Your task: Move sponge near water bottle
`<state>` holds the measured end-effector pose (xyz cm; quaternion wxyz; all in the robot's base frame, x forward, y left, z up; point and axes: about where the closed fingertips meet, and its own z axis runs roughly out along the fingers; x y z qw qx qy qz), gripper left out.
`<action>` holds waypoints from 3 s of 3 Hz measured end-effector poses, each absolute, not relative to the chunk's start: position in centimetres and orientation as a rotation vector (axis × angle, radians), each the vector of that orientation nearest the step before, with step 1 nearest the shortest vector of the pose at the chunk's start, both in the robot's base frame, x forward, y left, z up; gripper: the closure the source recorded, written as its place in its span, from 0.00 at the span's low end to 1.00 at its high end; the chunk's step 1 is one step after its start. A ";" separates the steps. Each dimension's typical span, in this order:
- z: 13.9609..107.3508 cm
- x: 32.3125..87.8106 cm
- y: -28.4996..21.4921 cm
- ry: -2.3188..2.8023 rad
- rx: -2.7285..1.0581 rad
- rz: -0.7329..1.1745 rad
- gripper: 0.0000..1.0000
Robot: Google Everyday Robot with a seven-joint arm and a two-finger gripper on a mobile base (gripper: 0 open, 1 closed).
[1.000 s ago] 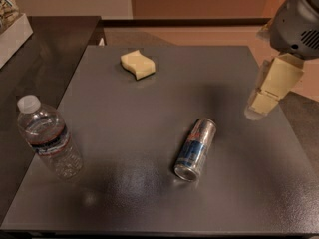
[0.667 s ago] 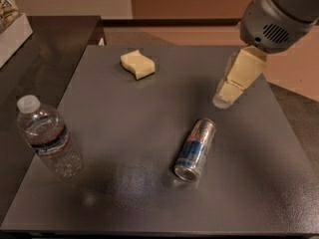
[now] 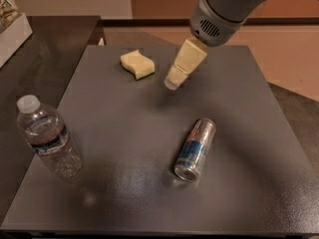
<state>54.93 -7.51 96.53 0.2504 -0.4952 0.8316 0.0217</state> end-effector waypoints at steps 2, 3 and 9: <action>93.0 59.4 -0.8 2.336 -1.286 0.186 0.00; 91.7 61.4 1.6 2.371 -1.240 0.205 0.00; 85.1 69.5 3.2 2.554 -1.034 0.075 0.17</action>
Offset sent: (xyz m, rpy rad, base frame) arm 0.0683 0.1076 -0.0565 0.1064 0.1307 -0.0730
